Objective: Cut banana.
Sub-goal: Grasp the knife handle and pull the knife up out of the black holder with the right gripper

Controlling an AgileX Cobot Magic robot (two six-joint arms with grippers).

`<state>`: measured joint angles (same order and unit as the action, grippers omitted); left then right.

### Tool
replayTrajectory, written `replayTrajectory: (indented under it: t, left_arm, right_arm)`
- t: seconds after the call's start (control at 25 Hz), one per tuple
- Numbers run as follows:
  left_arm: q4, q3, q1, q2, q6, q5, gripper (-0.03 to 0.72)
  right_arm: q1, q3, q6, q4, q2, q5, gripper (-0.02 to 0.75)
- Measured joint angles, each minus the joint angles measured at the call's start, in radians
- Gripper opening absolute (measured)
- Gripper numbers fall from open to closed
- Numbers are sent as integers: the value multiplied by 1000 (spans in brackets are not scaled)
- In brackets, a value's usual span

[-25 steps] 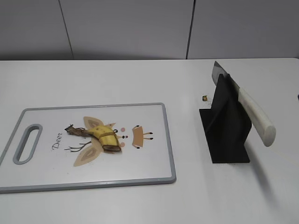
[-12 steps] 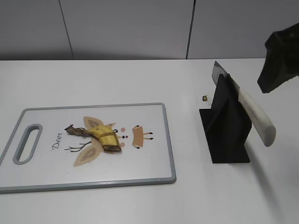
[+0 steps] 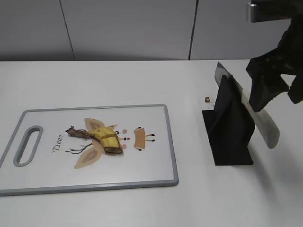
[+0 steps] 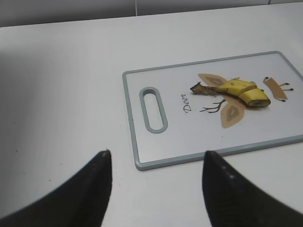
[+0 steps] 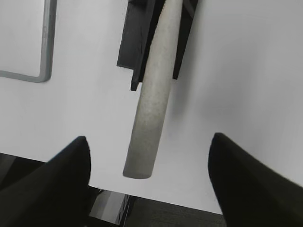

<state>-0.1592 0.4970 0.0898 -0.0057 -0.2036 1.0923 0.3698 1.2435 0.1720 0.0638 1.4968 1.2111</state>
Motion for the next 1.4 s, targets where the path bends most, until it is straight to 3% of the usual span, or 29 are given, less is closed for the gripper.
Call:
replayTrajectory:
  t: [1.0,1.16,1.28,1.36,1.4]
  left_arm:
    - [0,0,0,0,0,0,566]
    - [0,0,0,0,0,0,562]
    - [0,0,0,0,0,0,560]
    - [0,0,0,0,0,0,560]
    - [0,0,0,0,0,0,560]
  right_arm:
    - [0,3,34,0,228,-12,504]
    - [0,3,60,0,239,-10,421]
    - [0,3,68,10,246,-8,305]
    - [0,3,80,14,246,-7,183]
    - [0,3,99,11,246,-4,165]
